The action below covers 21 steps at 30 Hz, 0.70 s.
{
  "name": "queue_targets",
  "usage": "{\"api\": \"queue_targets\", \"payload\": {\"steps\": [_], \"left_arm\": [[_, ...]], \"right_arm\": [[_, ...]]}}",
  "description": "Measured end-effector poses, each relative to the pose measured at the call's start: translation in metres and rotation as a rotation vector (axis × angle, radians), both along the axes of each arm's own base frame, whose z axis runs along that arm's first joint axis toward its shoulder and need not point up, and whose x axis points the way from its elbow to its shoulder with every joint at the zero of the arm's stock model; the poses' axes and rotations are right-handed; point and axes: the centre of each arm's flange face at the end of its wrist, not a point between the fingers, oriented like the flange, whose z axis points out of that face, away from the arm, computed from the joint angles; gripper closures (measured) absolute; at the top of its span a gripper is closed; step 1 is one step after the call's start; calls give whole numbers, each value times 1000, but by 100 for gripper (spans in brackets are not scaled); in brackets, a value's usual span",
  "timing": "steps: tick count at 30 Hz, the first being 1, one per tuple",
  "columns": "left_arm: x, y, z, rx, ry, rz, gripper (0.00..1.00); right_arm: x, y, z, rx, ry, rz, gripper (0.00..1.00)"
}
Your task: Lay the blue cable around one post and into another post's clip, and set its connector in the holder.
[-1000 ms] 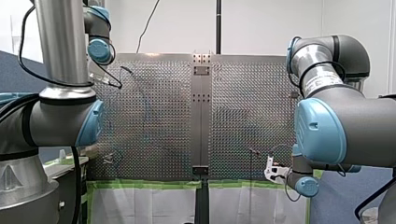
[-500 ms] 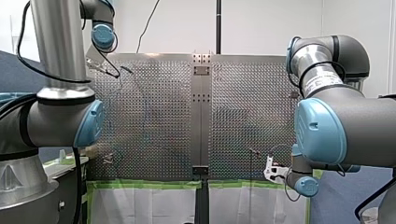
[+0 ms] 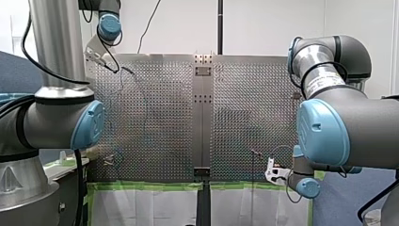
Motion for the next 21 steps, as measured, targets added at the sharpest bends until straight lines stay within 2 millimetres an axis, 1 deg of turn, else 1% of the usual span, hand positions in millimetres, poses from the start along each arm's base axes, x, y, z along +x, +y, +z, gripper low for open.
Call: {"api": "queue_targets", "payload": {"steps": [9, 21], "left_arm": [[-12, -4, -7, 66, 132, 54, 0], [-14, -18, -22, 167, 310, -58, 0]], "right_arm": [[0, 0, 0, 2, 0, 0, 100], [0, 0, 0, 3, 0, 0, 100]]}}
